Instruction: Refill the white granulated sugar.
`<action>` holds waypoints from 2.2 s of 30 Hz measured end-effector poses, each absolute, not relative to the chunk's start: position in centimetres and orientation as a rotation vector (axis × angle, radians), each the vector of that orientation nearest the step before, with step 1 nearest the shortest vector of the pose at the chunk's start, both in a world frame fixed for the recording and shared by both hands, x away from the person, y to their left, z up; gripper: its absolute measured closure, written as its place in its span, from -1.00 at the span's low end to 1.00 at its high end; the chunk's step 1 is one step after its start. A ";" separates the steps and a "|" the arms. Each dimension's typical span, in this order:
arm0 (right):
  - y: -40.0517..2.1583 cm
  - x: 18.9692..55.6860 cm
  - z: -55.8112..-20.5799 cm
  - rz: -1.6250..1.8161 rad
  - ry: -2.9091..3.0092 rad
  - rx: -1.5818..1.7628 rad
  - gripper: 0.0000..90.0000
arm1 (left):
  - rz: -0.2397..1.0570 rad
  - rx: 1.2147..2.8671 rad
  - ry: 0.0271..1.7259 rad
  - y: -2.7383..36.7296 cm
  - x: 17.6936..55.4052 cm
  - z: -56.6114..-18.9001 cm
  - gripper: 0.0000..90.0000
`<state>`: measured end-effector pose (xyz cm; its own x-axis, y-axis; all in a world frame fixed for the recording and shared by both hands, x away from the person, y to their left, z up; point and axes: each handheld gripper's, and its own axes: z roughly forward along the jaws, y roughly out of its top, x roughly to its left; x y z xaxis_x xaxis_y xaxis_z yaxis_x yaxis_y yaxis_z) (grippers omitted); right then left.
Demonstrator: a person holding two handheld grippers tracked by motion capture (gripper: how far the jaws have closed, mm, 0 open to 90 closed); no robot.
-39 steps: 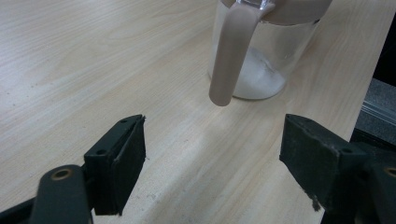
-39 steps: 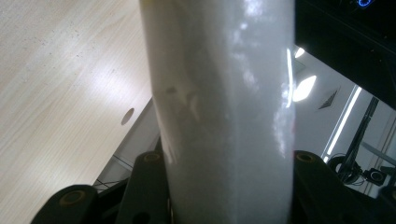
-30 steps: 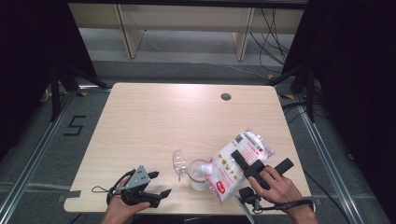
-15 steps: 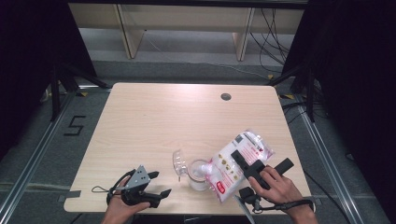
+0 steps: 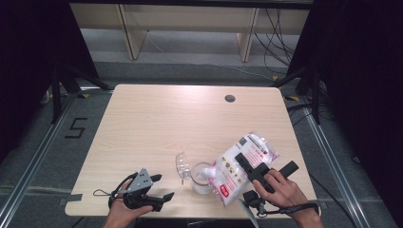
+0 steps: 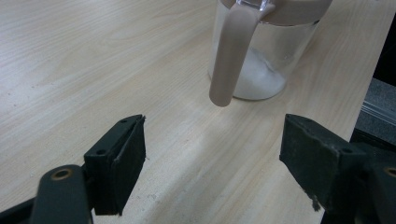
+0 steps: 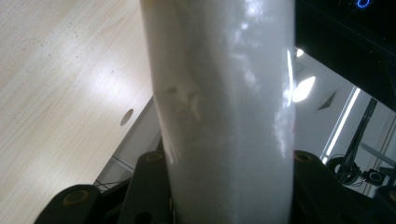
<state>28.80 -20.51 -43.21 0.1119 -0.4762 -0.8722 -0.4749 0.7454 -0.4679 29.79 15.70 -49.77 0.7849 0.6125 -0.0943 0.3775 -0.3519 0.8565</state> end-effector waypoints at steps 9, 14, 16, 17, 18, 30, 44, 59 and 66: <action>-20.5 28.7 -43.2 -0.010 1.514 -0.809 0.48 | 0.291 1.984 0.769 15.7 29.7 -49.7 -0.51; -20.5 28.7 -43.2 -0.010 1.511 -0.811 0.48 | 0.283 1.980 0.770 15.7 29.6 -49.7 -0.51; -20.5 28.7 -43.2 -0.009 1.510 -0.810 0.48 | 0.286 1.990 0.771 15.7 29.6 -49.7 -0.51; -20.5 28.7 -43.2 -0.010 1.511 -0.810 0.48 | 0.286 1.990 0.771 15.7 29.6 -49.7 -0.51; -20.5 28.7 -43.2 -0.010 1.510 -0.811 0.48 | 0.285 1.991 0.770 15.7 29.6 -49.7 -0.51; -20.5 28.7 -43.2 -0.010 1.510 -0.812 0.48 | 0.286 1.990 0.770 15.7 29.6 -49.7 -0.51; -20.5 28.8 -43.2 -0.007 1.509 -0.814 0.48 | 0.287 1.990 0.764 15.7 29.7 -49.6 -0.51; -20.5 28.7 -43.1 -0.015 1.504 -0.812 0.49 | 0.289 1.987 0.761 15.8 29.7 -49.7 -0.51; -20.6 28.7 -43.1 -0.006 1.504 -0.808 0.48 | 0.290 1.990 0.760 15.8 29.7 -49.7 -0.51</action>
<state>28.67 -20.55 -43.14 0.1187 -0.4773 -0.8707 -0.4699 0.7455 -0.4727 29.67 15.76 -49.66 0.7787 0.6190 -0.1029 0.3931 -0.3535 0.8488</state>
